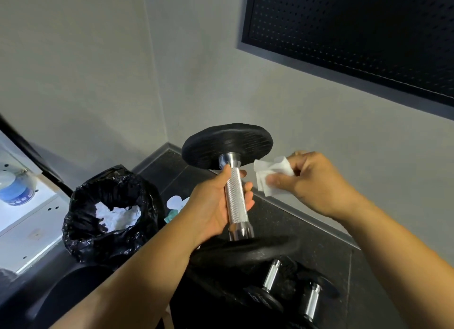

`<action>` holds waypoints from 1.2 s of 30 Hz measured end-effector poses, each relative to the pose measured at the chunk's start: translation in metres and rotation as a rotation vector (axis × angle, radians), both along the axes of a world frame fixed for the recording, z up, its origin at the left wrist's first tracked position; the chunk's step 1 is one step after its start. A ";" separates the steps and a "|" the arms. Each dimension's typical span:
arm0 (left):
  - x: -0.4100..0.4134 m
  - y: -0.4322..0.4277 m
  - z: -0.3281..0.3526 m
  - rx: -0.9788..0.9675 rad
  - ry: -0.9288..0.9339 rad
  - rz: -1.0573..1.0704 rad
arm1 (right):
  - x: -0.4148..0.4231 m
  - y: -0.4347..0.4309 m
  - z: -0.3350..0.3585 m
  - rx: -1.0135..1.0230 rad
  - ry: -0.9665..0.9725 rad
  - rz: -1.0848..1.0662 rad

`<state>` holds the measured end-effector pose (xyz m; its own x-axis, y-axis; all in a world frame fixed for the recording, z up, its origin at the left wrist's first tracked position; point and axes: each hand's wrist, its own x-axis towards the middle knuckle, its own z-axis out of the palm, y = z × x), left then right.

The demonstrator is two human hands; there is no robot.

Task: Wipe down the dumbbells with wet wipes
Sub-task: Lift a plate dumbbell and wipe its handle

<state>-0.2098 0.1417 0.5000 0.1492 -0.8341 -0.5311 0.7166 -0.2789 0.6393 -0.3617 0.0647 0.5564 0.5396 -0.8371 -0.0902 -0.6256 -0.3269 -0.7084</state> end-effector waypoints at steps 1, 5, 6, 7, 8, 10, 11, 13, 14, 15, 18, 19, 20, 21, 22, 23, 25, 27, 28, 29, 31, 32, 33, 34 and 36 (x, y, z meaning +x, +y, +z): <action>-0.001 0.001 0.000 0.002 -0.005 -0.027 | 0.002 0.001 -0.001 -0.102 -0.039 0.021; -0.008 0.004 0.005 0.005 0.005 -0.087 | 0.018 0.017 -0.012 -0.542 -0.094 0.186; -0.011 0.006 0.007 -0.018 0.026 -0.089 | 0.021 0.020 -0.015 -0.646 -0.051 0.235; -0.012 0.006 0.006 -0.036 0.050 -0.086 | 0.023 0.021 -0.021 -0.717 -0.006 0.283; -0.013 0.007 0.006 -0.041 0.075 -0.083 | 0.024 0.022 -0.026 -0.740 0.032 0.326; -0.011 0.009 0.002 -0.022 0.094 -0.074 | 0.023 0.023 -0.033 -0.637 0.053 0.401; -0.010 0.008 -0.001 -0.019 0.088 -0.072 | 0.021 0.024 -0.033 -0.533 0.037 0.428; -0.010 0.009 -0.001 -0.021 0.066 -0.068 | 0.015 0.025 -0.033 -0.282 -0.010 0.445; -0.011 0.009 0.002 -0.017 0.055 -0.074 | 0.012 0.025 -0.033 -0.184 -0.040 0.448; -0.012 0.009 0.003 -0.013 0.050 -0.098 | 0.008 0.026 -0.034 -0.112 -0.067 0.450; -0.014 0.008 0.007 0.048 0.031 -0.164 | -0.002 0.031 -0.034 0.026 -0.072 0.535; -0.013 0.008 0.006 0.069 0.024 -0.164 | -0.005 0.034 -0.035 0.036 -0.061 0.579; -0.014 0.008 0.005 0.087 0.012 -0.162 | -0.008 0.038 -0.035 0.023 -0.057 0.611; -0.014 0.008 0.004 0.095 -0.002 -0.158 | -0.009 0.040 -0.036 -0.006 -0.062 0.625; -0.015 0.008 0.003 0.095 -0.011 -0.157 | -0.010 0.041 -0.038 -0.044 -0.076 0.618; -0.018 0.008 0.002 0.092 -0.016 -0.151 | -0.010 0.040 -0.040 -0.085 -0.097 0.588; -0.021 0.008 0.002 0.072 -0.024 -0.120 | -0.004 0.032 -0.043 -0.197 -0.121 0.504; -0.025 0.008 0.005 0.043 -0.014 -0.106 | 0.003 0.022 -0.045 -0.377 -0.119 0.405; -0.026 0.008 0.006 0.031 -0.003 -0.108 | 0.005 0.018 -0.044 -0.456 -0.120 0.361; -0.027 0.008 0.007 0.020 0.003 -0.107 | 0.007 0.015 -0.044 -0.504 -0.122 0.334; -0.027 0.009 0.009 0.009 -0.010 -0.112 | 0.003 0.018 -0.044 -0.487 -0.131 0.349; -0.026 0.009 0.009 0.011 -0.031 -0.117 | -0.002 0.022 -0.045 -0.421 -0.126 0.398; -0.025 0.009 0.009 0.023 -0.055 -0.127 | -0.008 0.026 -0.044 -0.324 -0.113 0.464; -0.025 0.009 0.008 0.039 -0.072 -0.148 | -0.013 0.032 -0.044 -0.210 -0.092 0.531; -0.025 0.009 0.008 0.064 -0.088 -0.186 | -0.021 0.041 -0.041 0.023 -0.093 0.603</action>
